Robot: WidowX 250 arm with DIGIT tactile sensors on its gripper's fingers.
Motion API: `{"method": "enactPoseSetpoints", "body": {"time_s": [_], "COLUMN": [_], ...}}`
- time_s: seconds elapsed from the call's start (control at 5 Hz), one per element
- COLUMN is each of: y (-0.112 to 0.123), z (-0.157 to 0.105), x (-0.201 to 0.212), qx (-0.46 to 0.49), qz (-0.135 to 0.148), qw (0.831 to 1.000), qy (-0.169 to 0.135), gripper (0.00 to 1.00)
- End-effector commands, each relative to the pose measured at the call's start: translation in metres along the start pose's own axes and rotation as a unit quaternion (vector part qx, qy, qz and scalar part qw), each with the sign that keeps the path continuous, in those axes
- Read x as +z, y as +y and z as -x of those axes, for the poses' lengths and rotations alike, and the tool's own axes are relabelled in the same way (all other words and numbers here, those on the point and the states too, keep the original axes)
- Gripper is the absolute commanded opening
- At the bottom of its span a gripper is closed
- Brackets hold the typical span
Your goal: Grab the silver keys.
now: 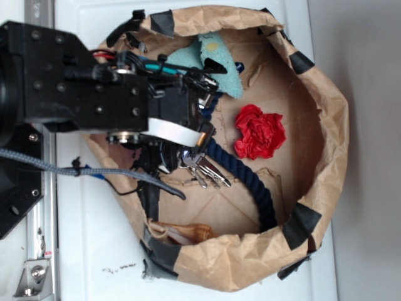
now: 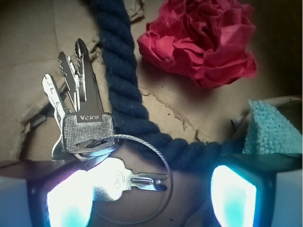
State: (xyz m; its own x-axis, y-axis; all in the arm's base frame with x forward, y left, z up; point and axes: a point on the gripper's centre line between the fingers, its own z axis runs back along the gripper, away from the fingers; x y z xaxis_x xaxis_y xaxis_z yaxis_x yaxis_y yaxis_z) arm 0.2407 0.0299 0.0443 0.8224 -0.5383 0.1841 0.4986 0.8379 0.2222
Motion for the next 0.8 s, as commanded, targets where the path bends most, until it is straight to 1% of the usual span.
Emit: {"method": "enactPoseSetpoints", "body": {"time_s": [0.0,0.2,0.4,0.6], "y": [0.007,0.006,0.004,0.003], "z": [-0.005,0.004,0.01,0.009], "x": [0.006,-0.01,-0.028,-0.039], "qx": [0.002,0.004,-0.012,-0.03], "qz": [-0.013,-0.054,-0.055,-0.052], "qw": [1.0,0.998,0.998,0.997], "qy": [-0.013,-0.023,-0.036,-0.044], "gripper": [1.0,1.0,1.0,1.0]}}
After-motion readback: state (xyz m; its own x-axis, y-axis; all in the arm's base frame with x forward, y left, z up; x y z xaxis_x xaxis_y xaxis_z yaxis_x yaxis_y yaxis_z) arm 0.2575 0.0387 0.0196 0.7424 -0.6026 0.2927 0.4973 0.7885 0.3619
